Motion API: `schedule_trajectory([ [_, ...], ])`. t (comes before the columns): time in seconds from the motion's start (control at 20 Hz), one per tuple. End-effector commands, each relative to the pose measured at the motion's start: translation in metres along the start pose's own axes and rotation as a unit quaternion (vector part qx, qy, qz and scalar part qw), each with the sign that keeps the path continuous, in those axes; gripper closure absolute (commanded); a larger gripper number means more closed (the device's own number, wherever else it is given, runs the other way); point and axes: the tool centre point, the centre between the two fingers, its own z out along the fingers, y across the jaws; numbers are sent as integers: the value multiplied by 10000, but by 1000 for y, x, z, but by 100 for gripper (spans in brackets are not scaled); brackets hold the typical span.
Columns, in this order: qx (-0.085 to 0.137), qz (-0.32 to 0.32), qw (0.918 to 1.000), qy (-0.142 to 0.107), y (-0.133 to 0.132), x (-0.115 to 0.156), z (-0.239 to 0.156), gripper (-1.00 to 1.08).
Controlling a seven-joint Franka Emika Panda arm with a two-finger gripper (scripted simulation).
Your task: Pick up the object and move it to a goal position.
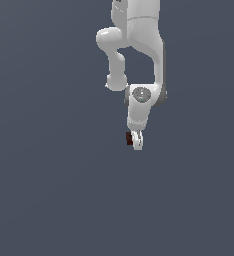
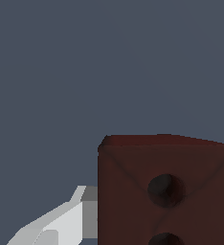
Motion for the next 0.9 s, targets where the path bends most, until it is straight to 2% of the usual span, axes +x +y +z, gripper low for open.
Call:
schedule_trajectory([
  [0.0,11,5,10000,2,-7,7,-6,108],
  [0.55,10,5,10000,5,-59,61,-45,108],
  [0.85,7,2,10000,6,-78,78,-57,108],
])
